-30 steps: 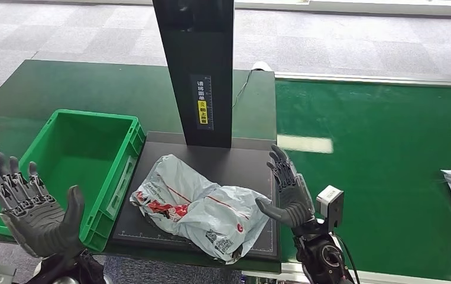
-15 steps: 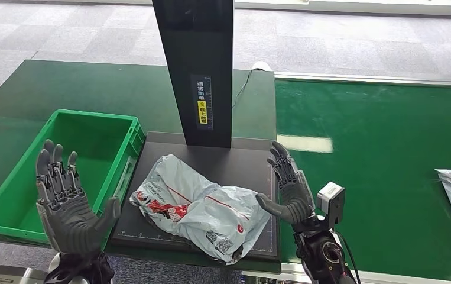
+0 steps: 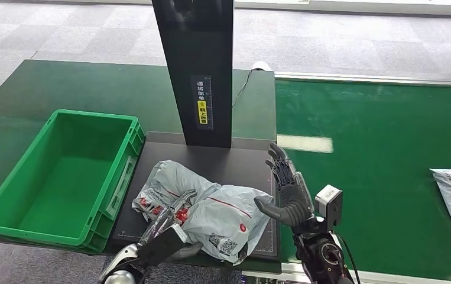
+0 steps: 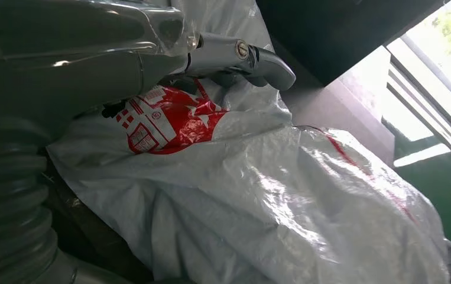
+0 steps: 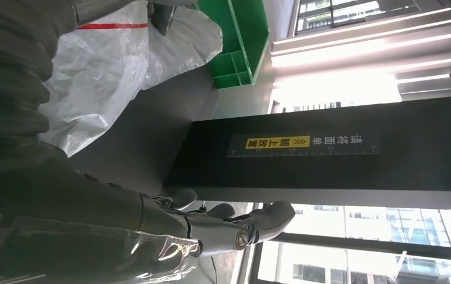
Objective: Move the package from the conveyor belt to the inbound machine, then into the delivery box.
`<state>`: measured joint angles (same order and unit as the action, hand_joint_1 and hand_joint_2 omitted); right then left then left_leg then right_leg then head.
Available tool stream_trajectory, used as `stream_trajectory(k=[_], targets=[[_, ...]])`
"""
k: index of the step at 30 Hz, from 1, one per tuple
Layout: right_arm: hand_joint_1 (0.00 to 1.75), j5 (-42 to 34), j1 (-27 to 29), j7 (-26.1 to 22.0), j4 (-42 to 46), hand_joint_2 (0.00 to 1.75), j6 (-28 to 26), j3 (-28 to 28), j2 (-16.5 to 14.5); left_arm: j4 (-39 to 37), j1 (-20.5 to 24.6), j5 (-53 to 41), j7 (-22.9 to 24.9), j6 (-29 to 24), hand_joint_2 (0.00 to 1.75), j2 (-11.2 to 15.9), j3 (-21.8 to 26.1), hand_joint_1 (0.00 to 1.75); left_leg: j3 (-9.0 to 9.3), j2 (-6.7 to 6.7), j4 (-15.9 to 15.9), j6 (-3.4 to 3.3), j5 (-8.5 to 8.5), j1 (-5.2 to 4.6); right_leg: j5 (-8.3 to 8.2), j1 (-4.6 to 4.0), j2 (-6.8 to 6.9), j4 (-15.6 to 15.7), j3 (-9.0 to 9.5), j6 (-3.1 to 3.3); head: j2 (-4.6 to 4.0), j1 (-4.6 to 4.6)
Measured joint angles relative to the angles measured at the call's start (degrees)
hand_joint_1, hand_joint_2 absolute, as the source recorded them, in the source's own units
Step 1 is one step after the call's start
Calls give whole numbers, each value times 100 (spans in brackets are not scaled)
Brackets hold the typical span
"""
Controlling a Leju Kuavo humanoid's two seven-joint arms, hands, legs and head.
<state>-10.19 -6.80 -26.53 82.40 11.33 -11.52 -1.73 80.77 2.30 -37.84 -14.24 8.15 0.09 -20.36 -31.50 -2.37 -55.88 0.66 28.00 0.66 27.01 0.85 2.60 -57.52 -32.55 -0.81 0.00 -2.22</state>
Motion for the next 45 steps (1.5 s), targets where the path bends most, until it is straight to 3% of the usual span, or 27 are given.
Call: stream_trajectory(k=[8, 31, 32, 33, 36, 37, 40, 45], targets=[[0, -9, 12, 15, 0, 175, -4, 73, -4, -551, 339, -138, -26, 12, 175, -15, -177, 0, 20, 5, 0, -1, 0, -2, 0, 4, 5, 0, 27, -1, 0, 0], [0, 9, 106, 75, 99, 175, -66, 174, -22, -1079, 743, -320, 198, -101, 175, -148, -376, 0, 58, 9, 1, -1, 0, -3, 0, 8, 14, 1, 66, -1, 0, -1], [0, 10, 111, 75, 105, 175, -66, 179, -22, -1098, 754, -316, 198, -104, 175, -155, -376, 8, 59, 8, 1, -1, -1, -3, 0, 8, 14, 1, 67, -1, 0, -1], [0, 10, 115, 76, 109, 175, -67, 184, -22, -1111, 762, -316, 198, -105, 175, -160, -377, 28, 59, 8, 1, -1, -1, -3, 0, 8, 14, 1, 68, -1, 0, -1], [0, 11, 119, 79, 119, 175, -72, 203, -24, -1136, 776, -273, 162, -133, 175, -170, -376, 135, 63, 8, 1, -2, -1, -3, 0, 8, 14, 1, 71, 0, 0, 0], [0, 11, 124, 80, 123, 175, -80, 207, -24, -1141, 775, -205, 108, -173, 175, -174, -370, 158, 64, 8, 1, -2, -1, -3, 0, 8, 14, 1, 72, 0, 0, 0], [0, 11, 167, 88, 158, 175, -115, 213, -24, -1111, 753, 47, -80, -368, 175, -185, -314, 174, 62, 8, 1, -2, -1, -3, 0, 8, 13, 1, 71, -1, 0, 1], [0, 9, 253, 92, 227, 175, -140, 216, -25, -915, 616, -51, -233, -828, 175, -192, -211, 175, 52, 4, 1, -1, 0, -3, 0, 7, 8, 1, 55, -1, 0, -1]])
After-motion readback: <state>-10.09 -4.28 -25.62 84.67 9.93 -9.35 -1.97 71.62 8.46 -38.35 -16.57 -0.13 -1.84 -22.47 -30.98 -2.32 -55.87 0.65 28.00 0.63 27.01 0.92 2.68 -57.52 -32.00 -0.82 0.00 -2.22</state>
